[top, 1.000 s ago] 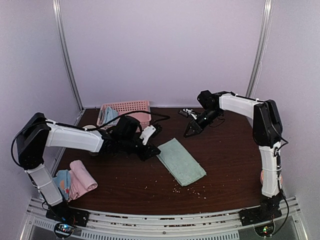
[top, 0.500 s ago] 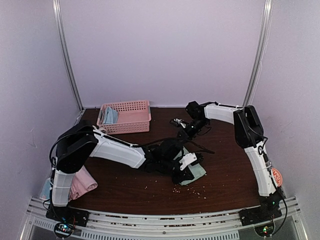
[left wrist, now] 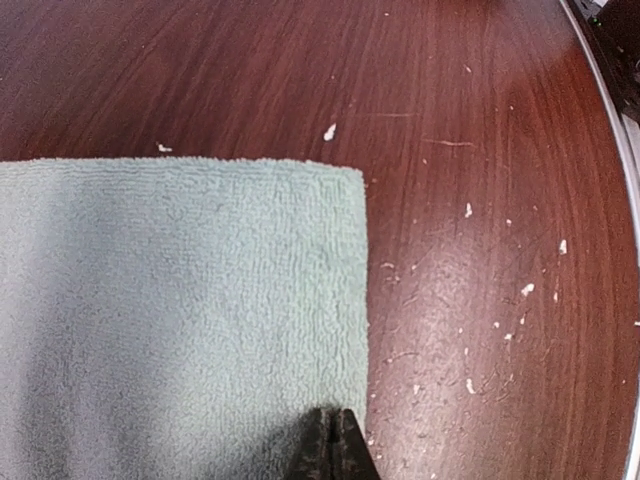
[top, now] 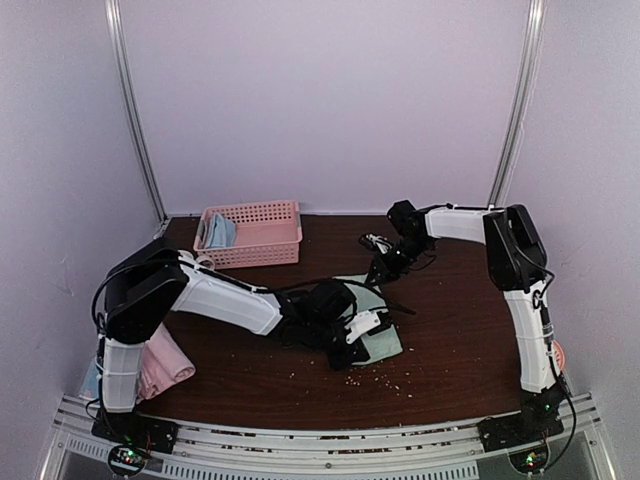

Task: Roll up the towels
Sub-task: Rotate the towel at the center of the board.

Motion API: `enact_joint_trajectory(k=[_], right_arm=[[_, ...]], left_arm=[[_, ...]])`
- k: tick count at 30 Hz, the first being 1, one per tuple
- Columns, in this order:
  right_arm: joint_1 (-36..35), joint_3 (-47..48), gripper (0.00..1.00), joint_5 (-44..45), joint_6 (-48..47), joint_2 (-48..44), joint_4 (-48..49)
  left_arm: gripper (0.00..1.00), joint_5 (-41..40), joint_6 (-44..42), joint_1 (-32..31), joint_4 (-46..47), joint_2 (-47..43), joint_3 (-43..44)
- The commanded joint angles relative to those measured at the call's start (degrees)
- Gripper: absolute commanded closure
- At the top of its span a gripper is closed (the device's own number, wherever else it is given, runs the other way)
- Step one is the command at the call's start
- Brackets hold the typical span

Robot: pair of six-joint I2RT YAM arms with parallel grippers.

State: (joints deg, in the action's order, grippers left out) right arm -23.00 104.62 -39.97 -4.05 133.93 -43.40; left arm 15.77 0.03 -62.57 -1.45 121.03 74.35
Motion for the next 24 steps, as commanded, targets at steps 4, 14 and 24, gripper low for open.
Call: enact_joint_trajectory(k=[4,14,24], right_arm=[[0.2,4.2,0.92,-1.2,-2.6,-2.9,-3.6],[0.9,12.8,0.86,9.3,-10.1,-15.4,-9.7],[4.8,10.1,0.71,27.2,-7.0,-31.5,-0.5]], left_arm=[[0.99,-4.6,-2.7,0.4,-4.4,-5.1,0.9],[0.72,-13.0,-6.0,1.2,-9.1,-12.8,7.6],[0.53,-26.5,-7.5,2.2,-5.9,-21.1,6.0]])
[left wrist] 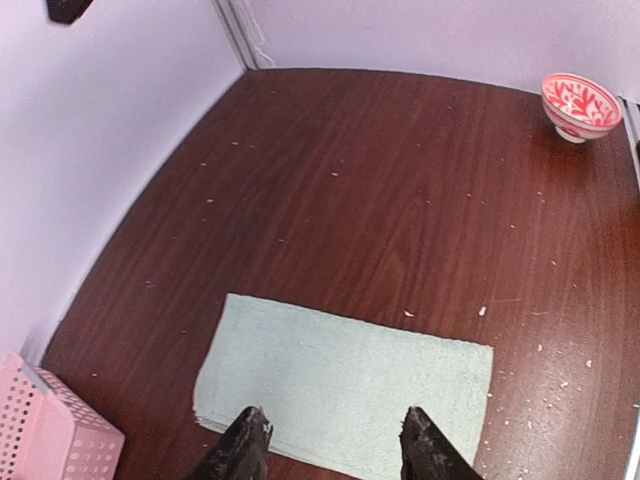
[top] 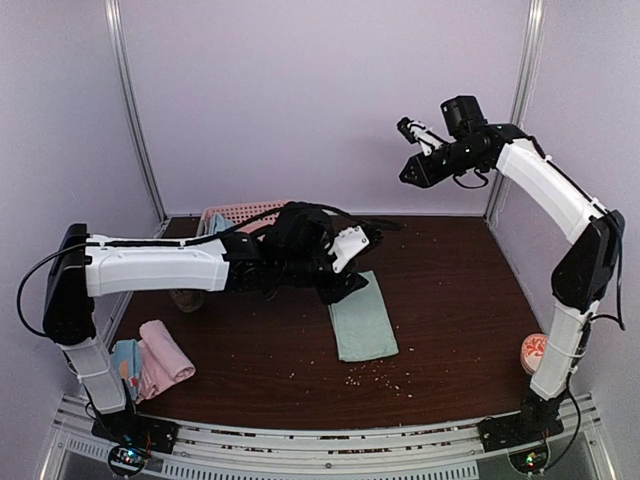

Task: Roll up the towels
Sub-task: Rotate the towel at the center of the board, then roll the towel at the center of the board.

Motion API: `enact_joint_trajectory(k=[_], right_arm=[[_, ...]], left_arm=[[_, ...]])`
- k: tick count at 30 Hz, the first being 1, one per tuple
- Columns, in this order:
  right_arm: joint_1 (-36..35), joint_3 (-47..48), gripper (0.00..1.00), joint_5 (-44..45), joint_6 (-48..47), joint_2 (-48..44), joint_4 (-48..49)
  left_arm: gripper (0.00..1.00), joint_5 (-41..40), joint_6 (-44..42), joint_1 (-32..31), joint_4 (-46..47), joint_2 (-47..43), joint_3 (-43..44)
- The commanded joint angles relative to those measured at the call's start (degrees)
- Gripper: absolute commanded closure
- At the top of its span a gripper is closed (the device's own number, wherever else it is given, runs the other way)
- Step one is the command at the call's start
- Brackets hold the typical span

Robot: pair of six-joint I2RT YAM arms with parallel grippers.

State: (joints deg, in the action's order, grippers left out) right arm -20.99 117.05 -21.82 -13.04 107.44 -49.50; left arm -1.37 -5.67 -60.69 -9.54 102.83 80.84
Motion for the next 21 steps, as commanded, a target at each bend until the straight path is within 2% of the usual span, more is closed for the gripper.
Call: enact_joint_trajectory(k=[1,2,3,5,9,12,14,15,19,21], right_arm=[[3.8,-4.8,0.53,9.1,3.8,-6.9,8.6],[4.9,-7.7,0.25,9.1,6.7,-8.8,12.1],[6.1,-12.6,0.04,8.8,9.5,-10.4,15.4],[8.8,-18.9,0.00,1.0,10.4,-13.5,20.1],[11.1,-29.1,0.00,-10.4,6.0,-18.0,23.3],[11.1,-36.1,0.06,-19.4,-1.3,-20.2,20.8],[11.0,-39.7,0.19,-21.6,-4.7,-20.2,18.4],[10.6,-40.9,0.25,-19.6,-5.1,-19.6,17.0],[10.1,-42.2,0.42,-14.2,-12.4,-15.6,7.4],[10.1,-44.3,0.50,-16.7,-15.7,-15.2,5.4]], left_arm=[[0.51,-11.2,-2.4,0.4,2.3,-3.0,-0.5],[0.49,-12.3,-2.9,0.5,2.4,-3.0,-0.6],[0.45,-13.0,-3.0,0.7,2.3,-2.8,-0.6],[0.38,-12.4,-3.1,1.2,1.6,-2.1,-1.0],[0.37,-5.7,-4.2,1.3,0.7,-1.1,-3.8],[0.39,1.2,-5.5,1.3,2.7,-1.0,-8.1],[0.42,4.9,-6.2,1.3,3.3,-0.5,-9.5],[0.44,6.6,-6.7,1.3,3.2,-0.3,-10.1],[0.48,13.3,-8.8,1.0,3.2,0.4,-13.2],[0.48,14.4,-9.3,0.8,4.0,0.5,-14.6]])
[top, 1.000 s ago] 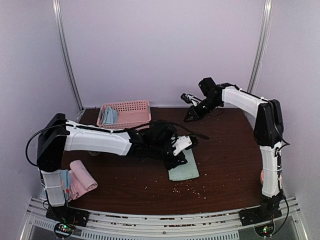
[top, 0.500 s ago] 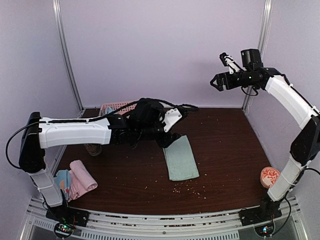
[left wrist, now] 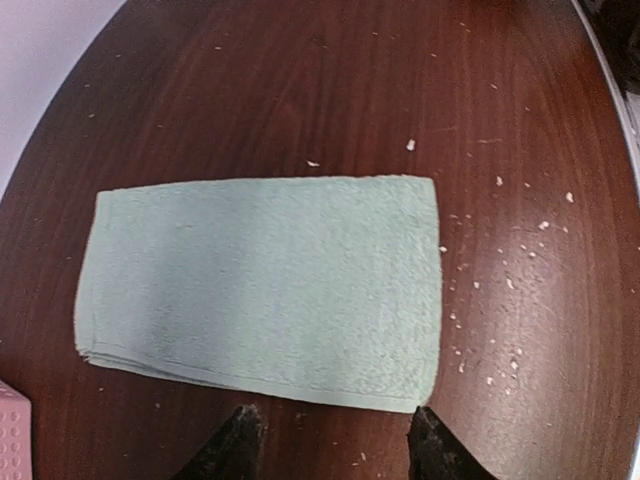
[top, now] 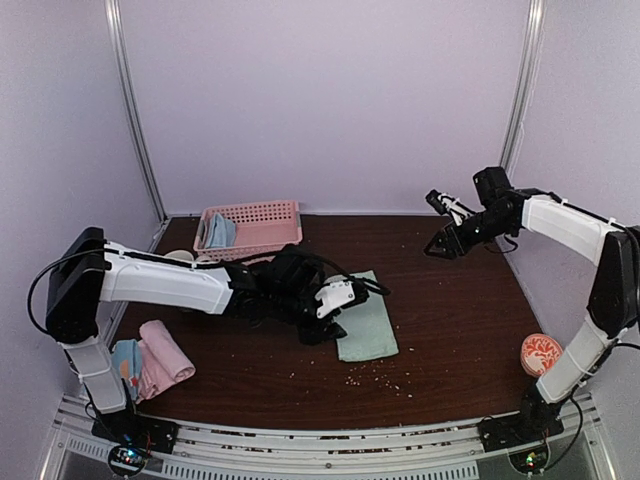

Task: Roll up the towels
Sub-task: Roll the towel at the center of the board.

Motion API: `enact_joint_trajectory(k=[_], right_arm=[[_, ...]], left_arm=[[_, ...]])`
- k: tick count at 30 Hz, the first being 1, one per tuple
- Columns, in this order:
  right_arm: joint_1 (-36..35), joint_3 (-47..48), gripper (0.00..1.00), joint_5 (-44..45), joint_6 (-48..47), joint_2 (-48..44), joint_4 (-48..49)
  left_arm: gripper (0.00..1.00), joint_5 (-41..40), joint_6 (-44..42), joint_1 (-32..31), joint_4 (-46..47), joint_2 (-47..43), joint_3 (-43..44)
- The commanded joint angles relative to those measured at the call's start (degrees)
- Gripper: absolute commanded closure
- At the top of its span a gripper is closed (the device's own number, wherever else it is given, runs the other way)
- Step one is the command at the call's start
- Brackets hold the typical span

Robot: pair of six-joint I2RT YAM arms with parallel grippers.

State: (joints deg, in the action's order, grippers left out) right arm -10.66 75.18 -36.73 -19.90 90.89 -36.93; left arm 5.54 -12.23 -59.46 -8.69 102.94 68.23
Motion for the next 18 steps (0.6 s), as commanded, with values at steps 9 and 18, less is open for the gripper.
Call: enact_joint_trajectory(k=[9,18], right_arm=[[-9.2,-20.2,0.61,-2.7,-25.4,-5.4,1.5],[-23.9,-27.5,0.53,6.4,-29.1,-7.3,10.9]], left_arm=[[0.54,8.0,-5.1,-0.4,5.6,1.8,-4.5],[0.46,0.3,9.2,-0.2,15.3,-3.9,-12.2]])
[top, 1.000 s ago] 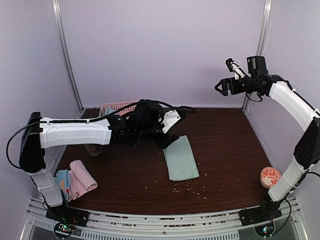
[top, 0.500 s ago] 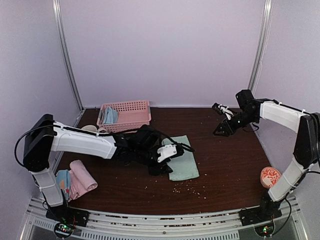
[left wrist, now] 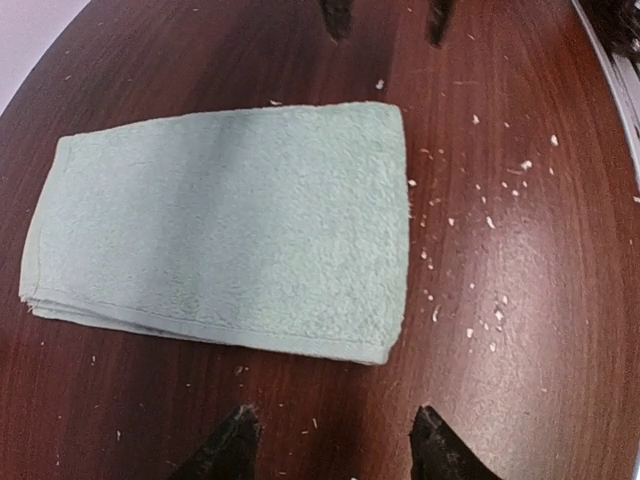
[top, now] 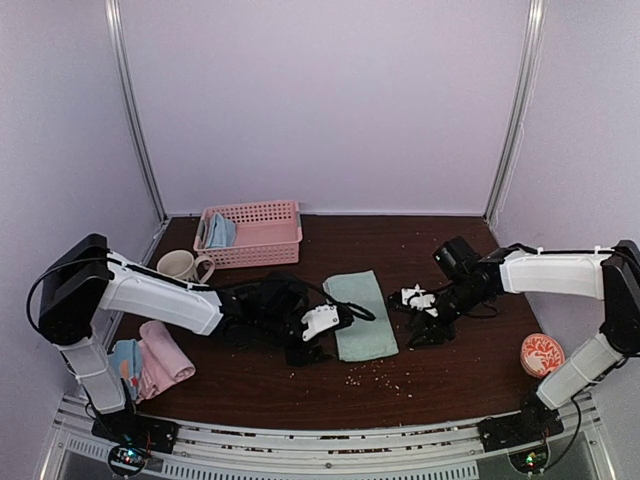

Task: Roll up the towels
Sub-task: Roll the towel at the center of the board.

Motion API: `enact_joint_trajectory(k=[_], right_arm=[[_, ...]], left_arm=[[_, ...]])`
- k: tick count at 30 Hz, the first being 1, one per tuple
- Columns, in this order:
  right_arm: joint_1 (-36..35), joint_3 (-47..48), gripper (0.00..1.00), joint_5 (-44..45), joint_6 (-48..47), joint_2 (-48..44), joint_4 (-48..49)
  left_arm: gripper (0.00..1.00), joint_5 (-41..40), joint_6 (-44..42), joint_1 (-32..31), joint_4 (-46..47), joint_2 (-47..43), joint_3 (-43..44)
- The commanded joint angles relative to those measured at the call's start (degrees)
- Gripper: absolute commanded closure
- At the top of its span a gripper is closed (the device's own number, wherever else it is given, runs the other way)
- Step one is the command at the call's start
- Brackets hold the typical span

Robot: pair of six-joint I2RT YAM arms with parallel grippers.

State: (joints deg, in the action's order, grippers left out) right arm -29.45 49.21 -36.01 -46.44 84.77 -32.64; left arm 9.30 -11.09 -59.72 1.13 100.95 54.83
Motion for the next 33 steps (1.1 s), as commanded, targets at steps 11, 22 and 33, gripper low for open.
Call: enact_joint_trajectory(k=[11,22,33], right_arm=[[-13.7,0.1,0.53,11.5,-5.2,3.4,9.8],[-14.7,1.3,0.54,13.5,-3.6,10.9,11.4],[-14.7,3.8,0.56,14.1,-3.4,10.5,8.8]], left_arm=[[0.44,-9.1,16.5,1.3,15.2,-10.1,-10.6],[0.44,-9.3,18.4,1.2,19.0,-13.7,-16.2],[0.45,-9.4,17.8,1.3,19.3,-13.6,-16.6]])
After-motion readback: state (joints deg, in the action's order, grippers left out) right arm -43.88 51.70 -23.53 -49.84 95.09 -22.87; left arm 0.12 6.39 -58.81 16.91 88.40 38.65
